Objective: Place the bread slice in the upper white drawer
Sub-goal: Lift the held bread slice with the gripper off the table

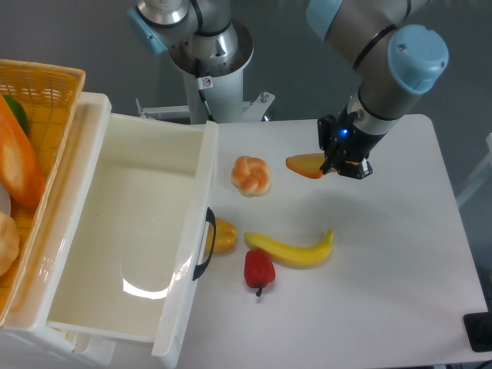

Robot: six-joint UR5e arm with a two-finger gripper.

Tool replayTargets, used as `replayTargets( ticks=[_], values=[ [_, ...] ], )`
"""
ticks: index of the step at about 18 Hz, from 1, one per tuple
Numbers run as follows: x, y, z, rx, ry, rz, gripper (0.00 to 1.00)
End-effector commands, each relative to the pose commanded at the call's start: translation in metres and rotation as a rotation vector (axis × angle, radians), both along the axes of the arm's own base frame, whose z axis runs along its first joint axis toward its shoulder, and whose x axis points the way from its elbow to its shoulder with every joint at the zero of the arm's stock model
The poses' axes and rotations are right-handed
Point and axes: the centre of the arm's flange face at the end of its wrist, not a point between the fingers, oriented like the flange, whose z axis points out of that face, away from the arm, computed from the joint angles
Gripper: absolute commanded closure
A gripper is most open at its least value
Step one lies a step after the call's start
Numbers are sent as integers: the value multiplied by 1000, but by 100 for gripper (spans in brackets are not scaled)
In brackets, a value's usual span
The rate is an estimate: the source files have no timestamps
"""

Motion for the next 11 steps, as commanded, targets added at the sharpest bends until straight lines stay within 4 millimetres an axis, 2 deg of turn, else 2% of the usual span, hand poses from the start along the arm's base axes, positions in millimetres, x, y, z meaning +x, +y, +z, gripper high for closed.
replayTargets(
  ticks=[1, 11],
  values=[
    [2, -1, -3, -3, -7, 0, 100],
    [8, 4, 9, -10, 4, 64, 100]
  ],
)
